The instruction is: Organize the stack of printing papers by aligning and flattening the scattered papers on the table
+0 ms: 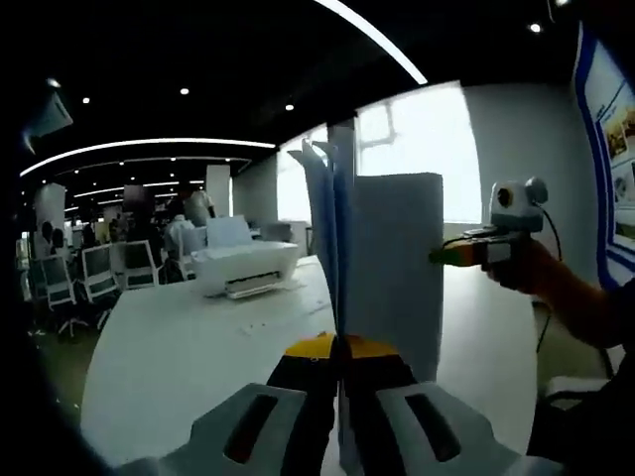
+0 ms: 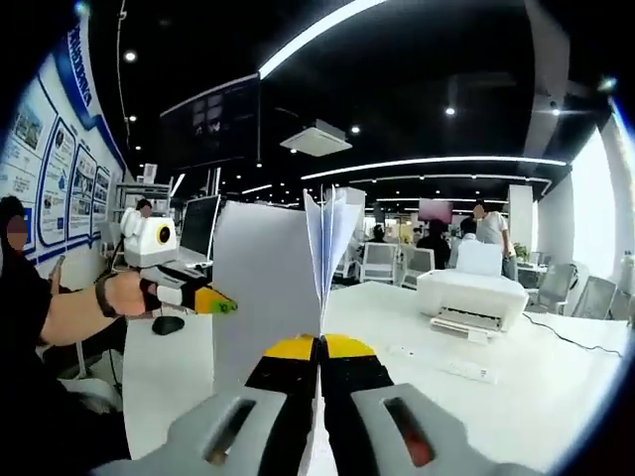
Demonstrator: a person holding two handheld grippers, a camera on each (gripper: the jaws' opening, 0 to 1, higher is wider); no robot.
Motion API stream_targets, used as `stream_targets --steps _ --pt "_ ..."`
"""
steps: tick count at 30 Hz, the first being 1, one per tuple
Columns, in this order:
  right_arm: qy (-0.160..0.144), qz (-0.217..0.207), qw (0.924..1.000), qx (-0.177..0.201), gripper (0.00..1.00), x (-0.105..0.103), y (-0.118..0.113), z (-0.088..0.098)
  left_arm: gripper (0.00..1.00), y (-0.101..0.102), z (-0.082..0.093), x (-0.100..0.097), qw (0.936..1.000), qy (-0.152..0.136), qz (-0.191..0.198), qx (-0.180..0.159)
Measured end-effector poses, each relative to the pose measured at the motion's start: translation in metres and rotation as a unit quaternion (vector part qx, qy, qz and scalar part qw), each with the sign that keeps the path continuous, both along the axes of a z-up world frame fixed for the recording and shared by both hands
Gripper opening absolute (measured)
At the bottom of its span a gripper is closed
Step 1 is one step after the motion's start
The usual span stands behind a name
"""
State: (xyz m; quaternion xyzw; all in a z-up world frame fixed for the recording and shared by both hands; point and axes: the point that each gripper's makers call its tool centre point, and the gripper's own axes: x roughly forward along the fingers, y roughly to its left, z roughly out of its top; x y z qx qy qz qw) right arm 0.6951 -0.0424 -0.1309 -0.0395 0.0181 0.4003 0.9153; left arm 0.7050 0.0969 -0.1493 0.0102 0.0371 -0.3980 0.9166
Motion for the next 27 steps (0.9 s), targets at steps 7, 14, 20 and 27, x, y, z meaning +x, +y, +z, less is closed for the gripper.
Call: stream_targets --steps 7,14,20,27 --pt "0.015 0.002 0.9999 0.002 0.00 0.001 0.000 -0.008 0.07 0.002 -0.005 -0.001 1.0000 0.004 -0.004 0.001" --pt "0.008 0.006 0.9999 -0.011 0.00 -0.001 0.005 -0.016 0.07 0.002 -0.014 -0.003 1.0000 0.004 0.000 -0.008" --pt "0.021 0.018 0.9996 -0.004 0.00 -0.005 0.011 -0.013 0.06 0.003 -0.014 -0.004 0.9999 0.006 -0.003 -0.013" --pt "0.026 0.021 0.9993 0.015 0.00 -0.014 0.009 0.001 0.06 -0.001 -0.001 -0.014 0.9987 0.008 -0.023 -0.044"
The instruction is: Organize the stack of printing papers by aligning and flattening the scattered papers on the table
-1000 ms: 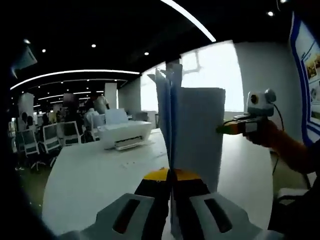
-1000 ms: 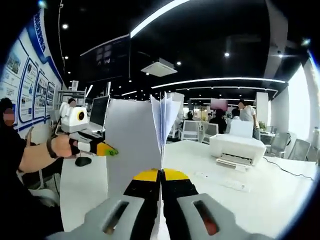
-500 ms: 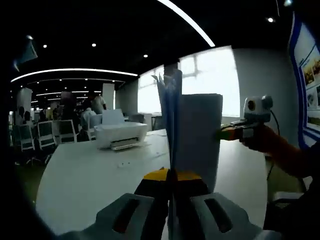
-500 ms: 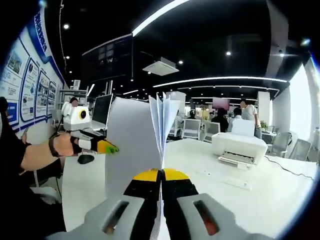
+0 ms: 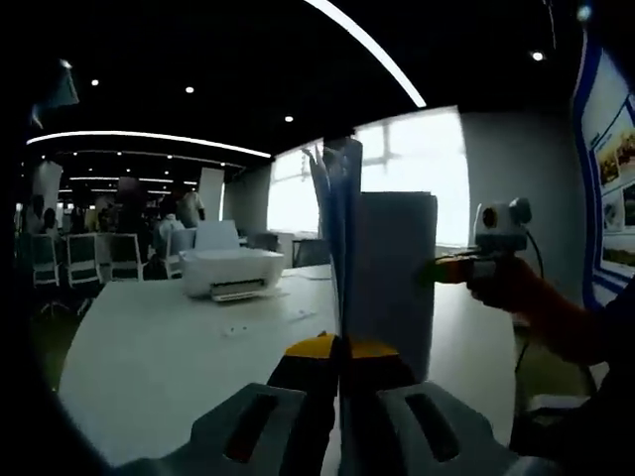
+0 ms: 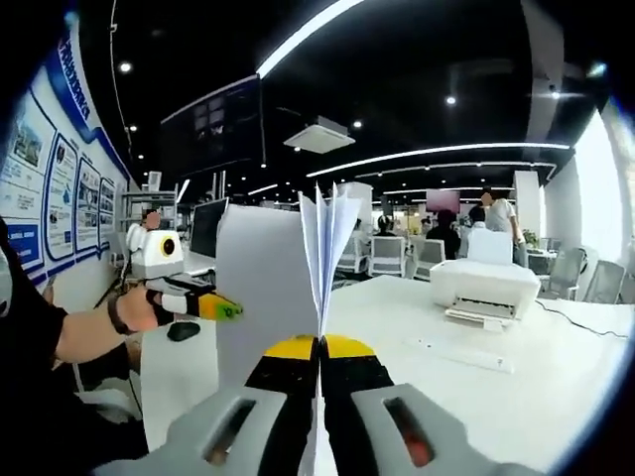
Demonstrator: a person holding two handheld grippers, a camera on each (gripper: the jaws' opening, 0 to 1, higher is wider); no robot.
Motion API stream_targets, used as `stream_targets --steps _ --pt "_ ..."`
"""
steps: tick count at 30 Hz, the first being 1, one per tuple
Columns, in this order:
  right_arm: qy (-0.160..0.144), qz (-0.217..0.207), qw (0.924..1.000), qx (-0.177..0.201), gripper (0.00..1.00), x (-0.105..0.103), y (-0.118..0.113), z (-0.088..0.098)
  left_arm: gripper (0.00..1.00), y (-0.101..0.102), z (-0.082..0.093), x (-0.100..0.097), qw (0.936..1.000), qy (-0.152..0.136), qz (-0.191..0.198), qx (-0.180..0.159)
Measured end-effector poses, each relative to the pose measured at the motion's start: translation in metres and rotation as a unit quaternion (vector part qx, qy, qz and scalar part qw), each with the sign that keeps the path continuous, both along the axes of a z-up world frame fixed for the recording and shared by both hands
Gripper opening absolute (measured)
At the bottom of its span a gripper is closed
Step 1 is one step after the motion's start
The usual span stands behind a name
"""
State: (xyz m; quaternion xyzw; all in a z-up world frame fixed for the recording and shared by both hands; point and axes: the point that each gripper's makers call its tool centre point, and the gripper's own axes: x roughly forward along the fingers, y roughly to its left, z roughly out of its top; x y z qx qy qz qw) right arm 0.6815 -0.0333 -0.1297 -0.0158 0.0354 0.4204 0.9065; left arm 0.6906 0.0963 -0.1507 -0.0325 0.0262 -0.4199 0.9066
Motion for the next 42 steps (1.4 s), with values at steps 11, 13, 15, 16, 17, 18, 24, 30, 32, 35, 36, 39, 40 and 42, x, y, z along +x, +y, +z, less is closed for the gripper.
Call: stream_targets --steps 11,13,15,16,17,18,24,30,32,35,36,39,40,42 --pt "-0.024 -0.011 0.9992 -0.029 0.00 -0.014 0.000 -0.021 0.06 0.004 -0.008 -0.012 0.9993 -0.031 0.018 -0.014" --pt "-0.031 -0.012 0.9989 -0.033 0.00 -0.013 0.000 -0.020 0.06 0.003 -0.011 -0.012 0.9994 -0.022 0.016 -0.023" --pt "-0.032 -0.015 0.9987 -0.038 0.00 -0.011 -0.001 -0.019 0.06 0.003 -0.011 -0.012 0.9994 -0.018 0.015 -0.025" --pt "-0.032 -0.015 0.9986 -0.038 0.00 -0.011 -0.001 -0.019 0.06 0.005 -0.010 -0.012 0.9994 -0.019 0.018 -0.024" --pt "-0.026 -0.010 0.9991 -0.033 0.00 -0.011 0.000 -0.018 0.06 0.006 -0.009 -0.012 0.9993 -0.021 0.021 -0.022" --pt "-0.018 -0.005 0.9995 -0.026 0.00 -0.013 0.001 -0.017 0.06 0.007 -0.008 -0.013 0.9993 -0.025 0.023 -0.017" --pt "-0.022 -0.005 0.9994 -0.026 0.00 -0.021 0.007 -0.009 0.06 0.009 -0.001 -0.017 0.9995 -0.011 0.013 -0.026" --pt "-0.018 0.003 0.9997 -0.014 0.00 -0.023 0.005 0.000 0.06 0.014 0.008 -0.023 0.9993 0.004 0.001 -0.036" --pt "-0.010 0.007 0.9999 -0.002 0.00 -0.024 0.003 0.003 0.06 0.014 0.010 -0.025 0.9993 0.004 -0.001 -0.036" --pt "-0.003 0.006 1.0000 0.005 0.00 -0.023 0.001 0.004 0.06 0.009 0.010 -0.029 0.9991 0.016 -0.011 -0.038" --pt "-0.003 0.004 1.0000 0.005 0.00 -0.023 0.000 0.004 0.06 0.007 0.010 -0.030 0.9990 0.020 -0.014 -0.037" --pt "0.004 -0.004 1.0000 0.008 0.00 -0.022 -0.005 0.007 0.06 0.002 0.010 -0.032 0.9987 0.025 -0.020 -0.038" --pt "0.005 0.000 0.9999 0.010 0.00 -0.023 -0.006 0.008 0.06 0.001 0.011 -0.032 0.9987 0.027 -0.021 -0.039" --pt "0.008 0.001 0.9999 0.013 0.00 -0.024 -0.008 0.009 0.06 0.000 0.011 -0.031 0.9986 0.031 -0.022 -0.037"
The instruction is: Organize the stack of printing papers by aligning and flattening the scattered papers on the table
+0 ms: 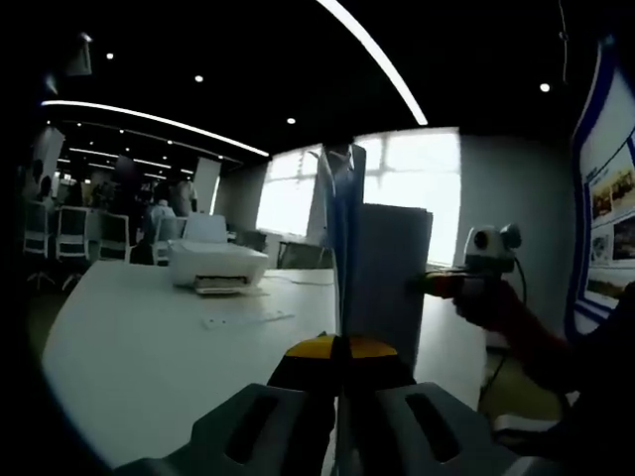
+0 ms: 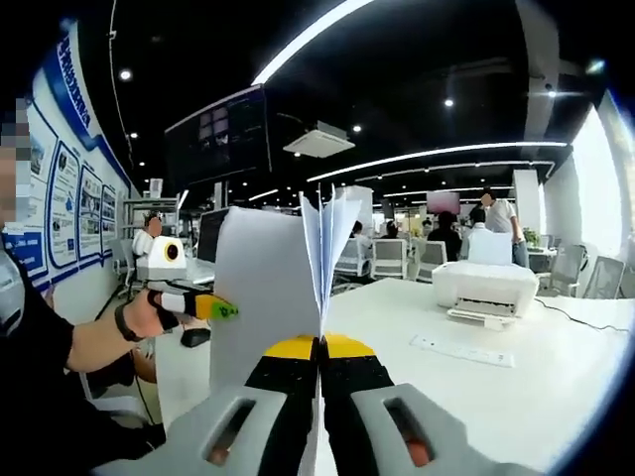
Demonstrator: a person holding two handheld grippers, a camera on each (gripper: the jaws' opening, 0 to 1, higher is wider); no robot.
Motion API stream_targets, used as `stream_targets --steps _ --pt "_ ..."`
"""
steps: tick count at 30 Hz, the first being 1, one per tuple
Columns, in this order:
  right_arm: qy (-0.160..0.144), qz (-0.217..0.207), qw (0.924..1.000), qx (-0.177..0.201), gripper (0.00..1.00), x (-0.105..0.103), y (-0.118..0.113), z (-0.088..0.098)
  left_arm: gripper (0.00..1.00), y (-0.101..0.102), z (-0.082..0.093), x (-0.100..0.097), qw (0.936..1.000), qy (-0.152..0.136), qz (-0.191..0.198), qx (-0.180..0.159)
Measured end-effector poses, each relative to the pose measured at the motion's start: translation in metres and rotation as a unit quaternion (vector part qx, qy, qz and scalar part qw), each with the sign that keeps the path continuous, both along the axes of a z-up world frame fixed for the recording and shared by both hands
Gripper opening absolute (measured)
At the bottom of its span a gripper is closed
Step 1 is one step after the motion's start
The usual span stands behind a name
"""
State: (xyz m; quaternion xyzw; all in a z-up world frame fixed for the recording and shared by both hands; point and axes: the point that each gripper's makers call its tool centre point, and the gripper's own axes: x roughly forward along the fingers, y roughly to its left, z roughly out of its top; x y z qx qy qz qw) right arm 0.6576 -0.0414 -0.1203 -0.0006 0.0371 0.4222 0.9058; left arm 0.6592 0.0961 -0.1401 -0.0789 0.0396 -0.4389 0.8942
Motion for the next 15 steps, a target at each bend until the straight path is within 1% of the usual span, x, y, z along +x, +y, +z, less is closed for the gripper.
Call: stream_targets --steps 4,6,10,12,14,15 --pt "0.015 -0.005 0.9999 0.004 0.00 0.000 -0.005 -0.002 0.06 -0.001 -0.001 -0.002 0.9998 0.017 -0.007 -0.008" --pt "0.026 -0.002 0.9996 0.008 0.00 -0.002 -0.004 -0.004 0.06 -0.002 -0.002 -0.004 0.9994 0.027 -0.012 -0.015" --pt "0.041 0.004 0.9992 0.001 0.00 -0.005 0.000 -0.009 0.06 -0.007 -0.008 -0.004 0.9971 0.065 -0.028 -0.027" --pt "0.053 0.008 0.9985 -0.011 0.00 -0.007 0.001 -0.014 0.06 -0.009 -0.012 -0.003 0.9965 0.074 -0.030 -0.025" --pt "0.057 0.010 0.9983 -0.011 0.00 -0.008 0.000 -0.015 0.06 -0.010 -0.015 -0.005 0.9964 0.076 -0.030 -0.024" --pt "0.063 0.012 0.9979 -0.004 0.00 -0.011 -0.001 -0.016 0.06 -0.010 -0.016 -0.007 0.9959 0.080 -0.029 -0.028"
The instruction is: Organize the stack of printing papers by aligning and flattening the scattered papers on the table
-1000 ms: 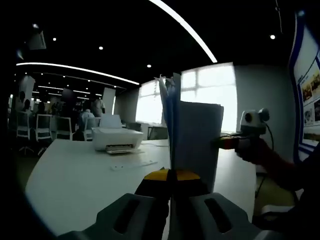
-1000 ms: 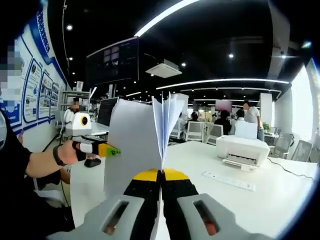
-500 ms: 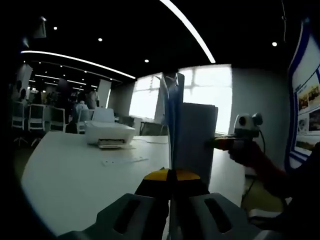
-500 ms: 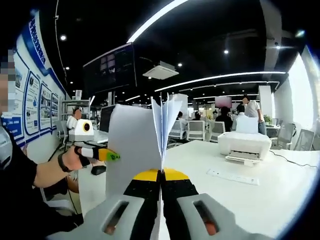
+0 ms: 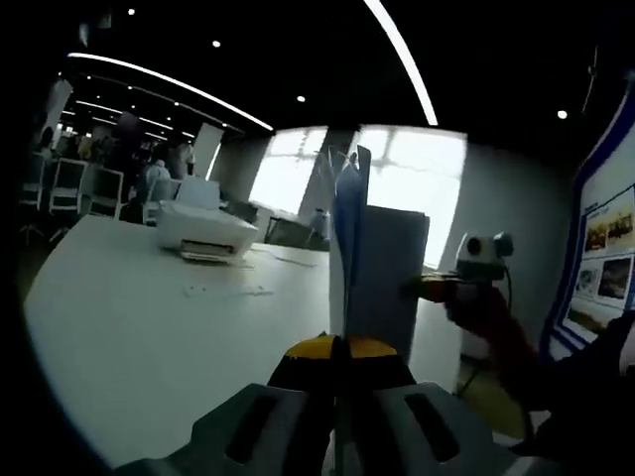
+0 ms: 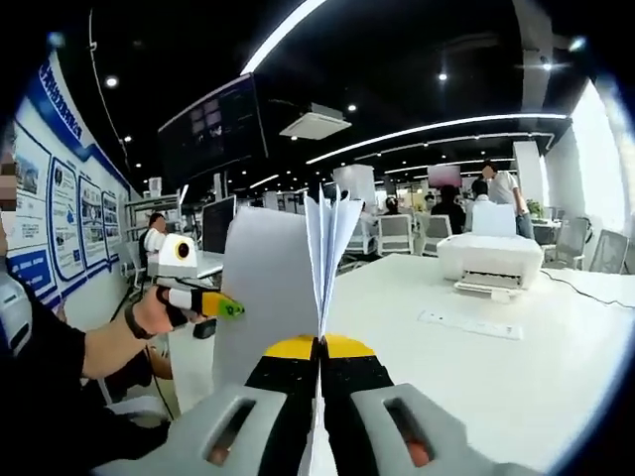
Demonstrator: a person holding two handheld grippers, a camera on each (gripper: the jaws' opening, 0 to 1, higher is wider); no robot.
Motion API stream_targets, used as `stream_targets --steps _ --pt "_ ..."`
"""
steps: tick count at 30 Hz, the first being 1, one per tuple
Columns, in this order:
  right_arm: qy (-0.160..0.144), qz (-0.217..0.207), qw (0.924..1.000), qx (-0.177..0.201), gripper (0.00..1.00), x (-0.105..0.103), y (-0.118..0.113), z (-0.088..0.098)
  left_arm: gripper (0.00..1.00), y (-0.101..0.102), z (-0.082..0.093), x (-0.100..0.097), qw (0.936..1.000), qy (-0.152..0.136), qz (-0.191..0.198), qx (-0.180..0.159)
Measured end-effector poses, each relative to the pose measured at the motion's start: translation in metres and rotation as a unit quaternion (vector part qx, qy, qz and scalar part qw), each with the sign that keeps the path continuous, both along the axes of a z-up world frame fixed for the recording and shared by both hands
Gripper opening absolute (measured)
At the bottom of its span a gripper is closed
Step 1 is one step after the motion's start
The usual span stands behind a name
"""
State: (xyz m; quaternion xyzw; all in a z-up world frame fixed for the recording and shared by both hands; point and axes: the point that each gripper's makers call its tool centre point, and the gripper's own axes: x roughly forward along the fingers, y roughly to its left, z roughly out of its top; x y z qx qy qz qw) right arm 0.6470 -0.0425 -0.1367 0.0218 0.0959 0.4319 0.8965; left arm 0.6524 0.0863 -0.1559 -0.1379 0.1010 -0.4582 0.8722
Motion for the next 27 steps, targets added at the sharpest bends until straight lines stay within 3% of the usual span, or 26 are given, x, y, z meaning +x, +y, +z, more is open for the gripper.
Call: stream_targets --steps 2,6,9,12,18,22,25,27 --pt "0.012 0.003 0.9998 0.013 0.00 -0.004 -0.002 -0.002 0.06 0.000 -0.002 -0.004 0.9999 0.009 0.001 -0.008" --pt "0.040 0.025 0.9981 0.039 0.00 -0.011 0.003 -0.004 0.06 -0.003 -0.006 -0.011 0.9951 0.072 -0.029 -0.061" --pt "0.071 0.043 0.9945 0.064 0.00 -0.009 0.005 -0.009 0.06 0.001 -0.013 -0.005 0.9937 0.089 -0.027 -0.062" --pt "0.076 0.038 0.9943 0.065 0.00 -0.003 0.004 -0.018 0.06 0.004 -0.017 -0.004 0.9925 0.101 -0.028 -0.063" --pt "0.091 0.049 0.9907 0.088 0.00 -0.005 0.008 -0.013 0.06 0.002 -0.015 -0.004 0.9824 0.144 -0.056 -0.105" --pt "0.105 0.054 0.9890 0.089 0.00 -0.005 0.008 -0.012 0.06 0.003 -0.017 0.000 0.9778 0.164 -0.065 -0.114" --pt "0.112 0.064 0.9862 0.103 0.00 -0.005 0.007 -0.009 0.06 0.005 -0.012 0.004 0.9660 0.191 -0.087 -0.151" --pt "0.116 0.065 0.9854 0.106 0.00 -0.002 0.006 -0.011 0.06 0.004 -0.016 0.004 0.9661 0.192 -0.088 -0.149"
